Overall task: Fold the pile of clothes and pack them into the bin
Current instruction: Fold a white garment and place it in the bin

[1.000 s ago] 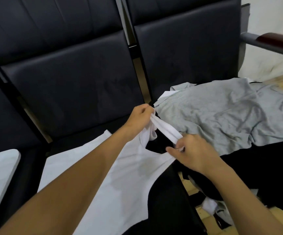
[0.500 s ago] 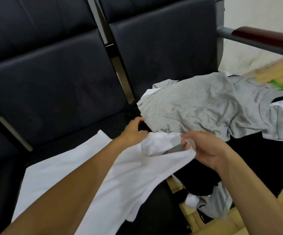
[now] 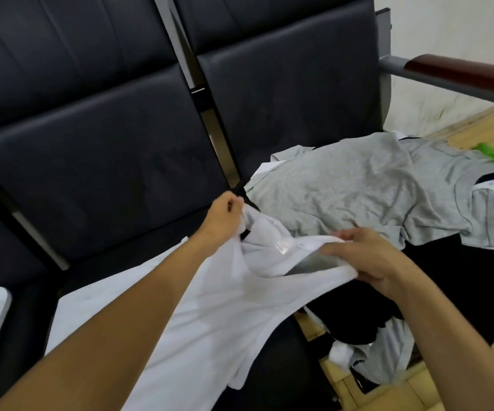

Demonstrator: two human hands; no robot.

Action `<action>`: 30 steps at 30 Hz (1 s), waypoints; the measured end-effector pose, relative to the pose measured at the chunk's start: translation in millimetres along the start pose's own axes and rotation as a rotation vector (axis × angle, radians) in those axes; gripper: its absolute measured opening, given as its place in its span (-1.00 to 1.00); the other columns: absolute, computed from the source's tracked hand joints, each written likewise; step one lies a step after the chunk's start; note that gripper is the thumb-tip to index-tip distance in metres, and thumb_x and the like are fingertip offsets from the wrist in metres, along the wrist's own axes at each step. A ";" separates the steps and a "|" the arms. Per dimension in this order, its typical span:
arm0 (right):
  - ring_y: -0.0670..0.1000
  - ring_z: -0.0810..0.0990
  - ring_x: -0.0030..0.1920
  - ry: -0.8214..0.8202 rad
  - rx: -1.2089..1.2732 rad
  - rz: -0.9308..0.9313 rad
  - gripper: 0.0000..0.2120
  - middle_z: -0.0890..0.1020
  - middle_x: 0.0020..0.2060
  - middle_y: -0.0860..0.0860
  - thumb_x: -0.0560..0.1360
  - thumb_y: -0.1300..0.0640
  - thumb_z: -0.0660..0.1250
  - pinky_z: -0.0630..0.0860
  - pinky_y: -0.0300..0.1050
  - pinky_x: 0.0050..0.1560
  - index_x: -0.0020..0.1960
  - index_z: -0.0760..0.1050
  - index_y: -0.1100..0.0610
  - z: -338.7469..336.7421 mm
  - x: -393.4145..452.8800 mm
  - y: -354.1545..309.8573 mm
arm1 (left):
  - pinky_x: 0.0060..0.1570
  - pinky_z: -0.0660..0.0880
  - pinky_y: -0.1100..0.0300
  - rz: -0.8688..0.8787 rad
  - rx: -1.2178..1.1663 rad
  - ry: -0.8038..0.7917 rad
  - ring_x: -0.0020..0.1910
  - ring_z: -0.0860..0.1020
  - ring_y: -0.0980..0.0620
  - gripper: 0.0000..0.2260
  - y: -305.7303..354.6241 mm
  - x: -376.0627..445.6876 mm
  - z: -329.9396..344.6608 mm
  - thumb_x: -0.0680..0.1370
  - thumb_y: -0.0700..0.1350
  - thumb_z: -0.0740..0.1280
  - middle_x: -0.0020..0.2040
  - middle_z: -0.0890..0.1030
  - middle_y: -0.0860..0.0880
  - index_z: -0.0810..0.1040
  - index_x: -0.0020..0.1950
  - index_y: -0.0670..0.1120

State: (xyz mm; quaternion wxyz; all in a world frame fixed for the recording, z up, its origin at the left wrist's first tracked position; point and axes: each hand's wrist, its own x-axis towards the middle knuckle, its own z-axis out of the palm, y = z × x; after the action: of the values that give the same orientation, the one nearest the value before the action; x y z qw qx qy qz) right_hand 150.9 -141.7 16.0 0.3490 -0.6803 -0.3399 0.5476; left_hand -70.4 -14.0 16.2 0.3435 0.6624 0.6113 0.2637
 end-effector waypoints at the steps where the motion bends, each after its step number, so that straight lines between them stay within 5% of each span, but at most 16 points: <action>1: 0.10 0.69 -0.19 -0.127 -0.016 0.070 -0.69 0.72 -0.17 0.12 0.38 0.08 0.56 0.58 -0.12 -0.26 0.06 0.63 0.18 -2.3 -5.5 -3.0 | -0.29 0.37 0.23 0.017 -0.062 0.001 -0.34 0.43 0.08 -0.78 7.7 -0.8 -3.5 0.70 -0.04 0.11 -0.29 0.47 -0.03 0.40 -0.06 -0.13; 6: 0.02 0.66 -0.24 -0.290 -0.014 0.125 -0.58 0.72 -0.16 0.14 0.39 -0.17 0.48 0.56 -0.15 -0.24 -0.05 0.71 0.20 -2.8 -12.8 -6.0 | -0.27 0.45 0.09 -0.088 -0.015 -0.069 -0.38 0.50 -0.04 -0.74 28.5 1.7 -11.9 0.71 0.01 -0.06 -0.36 0.55 -0.14 0.34 0.05 -0.09; 8: 0.06 0.64 -0.29 -0.153 0.100 0.111 -0.68 0.72 -0.22 0.13 0.49 -0.04 0.46 0.54 -0.15 -0.29 -0.01 0.68 0.23 -3.1 -7.3 -3.9 | -0.15 0.57 -0.01 -0.173 -0.054 -0.079 -0.35 0.56 -0.09 -0.67 35.8 6.5 -13.0 0.71 0.00 -0.09 -0.31 0.64 -0.19 0.38 0.14 -0.16; 10: 0.04 0.56 -0.35 0.052 -0.040 0.041 -0.84 0.64 -0.31 0.09 0.51 0.08 0.44 0.46 -0.18 -0.39 -0.04 0.64 0.19 -5.7 2.7 4.5 | -0.05 0.60 -0.01 -0.268 -0.220 -0.155 -0.28 0.63 -0.13 -0.56 45.7 10.1 -16.3 0.71 -0.02 -0.09 -0.15 0.70 -0.23 0.46 0.22 -0.28; 13: 0.06 0.53 -0.34 0.257 -0.226 -0.042 -0.93 0.58 -0.25 0.09 0.48 0.17 0.40 0.47 -0.13 -0.39 -0.03 0.60 0.13 -7.5 11.5 12.3 | -0.24 0.61 0.12 -0.398 -0.611 -0.359 -0.16 0.69 -0.12 -0.60 56.6 7.6 -22.1 0.71 -0.03 0.03 0.07 0.66 -0.28 0.53 0.16 -0.30; 16: 0.06 0.56 -0.23 0.116 0.315 0.027 -0.91 0.63 -0.18 0.15 0.51 0.21 0.43 0.55 -0.06 -0.20 0.00 0.62 0.20 -9.5 10.3 5.5 | -0.13 0.54 0.14 -0.465 -0.737 -0.509 -0.14 0.66 -0.10 -0.81 60.4 6.2 -17.9 0.67 -0.04 0.18 0.11 0.65 -0.26 0.44 -0.07 -0.12; 20: -0.10 0.44 -0.43 -0.090 0.921 0.212 -0.87 0.53 -0.35 0.03 0.42 0.24 0.47 0.47 -0.29 -0.43 -0.10 0.53 0.17 -12.1 12.2 2.6 | 0.03 0.61 0.05 -0.572 -0.846 -0.459 -0.03 0.65 -0.11 -0.64 59.0 7.4 1.3 0.60 -0.25 0.31 0.16 0.60 -0.30 0.34 0.37 -0.27; 22: -0.10 0.37 -0.35 -0.131 1.048 0.267 -0.77 0.49 -0.28 0.05 0.29 0.26 0.49 0.48 -0.32 -0.37 -0.11 0.50 0.20 -9.6 14.5 5.2 | 0.12 0.58 -0.09 -0.615 -0.905 -0.410 0.07 0.63 -0.11 -0.62 60.9 7.5 10.9 0.57 -0.36 0.31 0.19 0.56 -0.31 0.35 0.38 -0.29; 26: -0.02 0.52 -0.06 -0.073 1.218 0.269 -0.76 0.58 -0.15 0.09 0.38 0.37 0.45 0.53 -0.10 0.20 0.02 0.54 0.25 -7.5 14.7 2.7 | -0.03 0.58 -0.09 -0.632 -0.956 -0.349 -0.16 0.60 -0.05 -0.80 68.3 15.2 23.6 0.57 -0.38 0.30 -0.11 0.48 -0.12 0.47 0.18 -0.24; 28: -0.03 0.56 0.01 -0.014 1.303 0.257 -0.88 0.59 -0.11 0.08 0.52 0.34 0.36 0.57 -0.04 0.16 0.04 0.55 0.23 -10.0 15.1 0.2 | 0.10 0.55 -0.13 -0.583 -0.929 -0.317 -0.07 0.60 -0.10 -0.87 72.8 21.5 26.9 0.56 -0.35 0.34 -0.12 0.49 -0.10 0.50 0.08 -0.21; 30: -0.05 0.59 -0.21 0.027 1.383 0.226 -0.91 0.55 -0.16 0.07 0.56 0.33 0.31 0.63 -0.12 -0.02 0.03 0.55 0.21 -12.2 14.1 -1.4 | 0.16 0.55 -0.07 -0.467 -0.784 -0.238 -0.06 0.59 -0.08 -0.86 75.0 29.7 28.4 0.52 -0.34 0.41 -0.07 0.55 -0.12 0.50 -0.02 -0.16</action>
State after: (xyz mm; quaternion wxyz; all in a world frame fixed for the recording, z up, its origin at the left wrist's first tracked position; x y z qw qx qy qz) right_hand 165.1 -130.4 11.9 0.6469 -0.3398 0.1638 0.6628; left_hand 2.0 10.4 54.7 0.6857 0.3531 0.5544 0.3127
